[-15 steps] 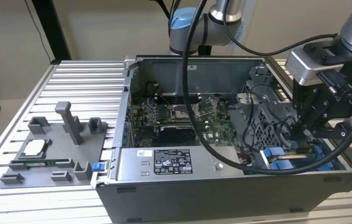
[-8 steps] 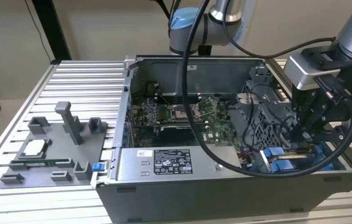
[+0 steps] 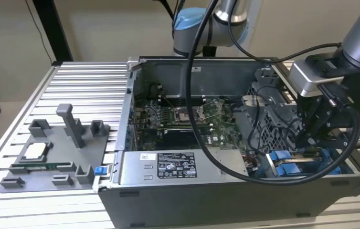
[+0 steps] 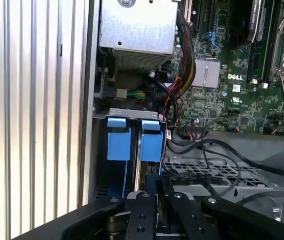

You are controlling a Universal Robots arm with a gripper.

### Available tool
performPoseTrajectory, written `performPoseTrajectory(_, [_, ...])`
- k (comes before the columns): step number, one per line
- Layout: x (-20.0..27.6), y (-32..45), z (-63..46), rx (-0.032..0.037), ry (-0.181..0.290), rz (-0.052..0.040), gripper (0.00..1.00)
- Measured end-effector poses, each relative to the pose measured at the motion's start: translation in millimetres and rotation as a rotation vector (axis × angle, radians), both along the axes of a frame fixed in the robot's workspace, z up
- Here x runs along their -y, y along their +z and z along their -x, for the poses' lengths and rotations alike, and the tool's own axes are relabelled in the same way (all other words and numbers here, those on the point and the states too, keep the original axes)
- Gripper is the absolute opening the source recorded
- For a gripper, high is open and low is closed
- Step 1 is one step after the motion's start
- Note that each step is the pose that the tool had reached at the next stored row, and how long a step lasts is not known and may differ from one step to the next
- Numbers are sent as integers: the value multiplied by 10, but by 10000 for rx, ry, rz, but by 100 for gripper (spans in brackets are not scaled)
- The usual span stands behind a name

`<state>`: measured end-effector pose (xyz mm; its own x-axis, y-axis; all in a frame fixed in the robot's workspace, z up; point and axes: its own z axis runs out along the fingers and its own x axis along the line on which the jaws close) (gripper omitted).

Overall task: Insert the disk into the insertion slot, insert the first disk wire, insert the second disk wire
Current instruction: 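Insert the second disk wire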

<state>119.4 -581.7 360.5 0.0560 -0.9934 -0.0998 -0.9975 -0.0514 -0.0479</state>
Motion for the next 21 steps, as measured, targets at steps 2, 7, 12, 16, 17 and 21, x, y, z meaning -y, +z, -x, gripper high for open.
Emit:
performPoseTrajectory(2, [0,-1,0,0,-4,-1,0])
performPoseTrajectory(7, [0,-11,-1,1,-60,-5,0])
performPoseTrajectory(12, [0,-21,0,1,-127,-2,0])
performPoseTrajectory(16, [0,-23,0,1,-128,-4,0])
performPoseTrajectory(17, [0,-24,0,1,-127,-3,0])
performPoseTrajectory(21, [0,-44,-1,24,-126,-8,0])
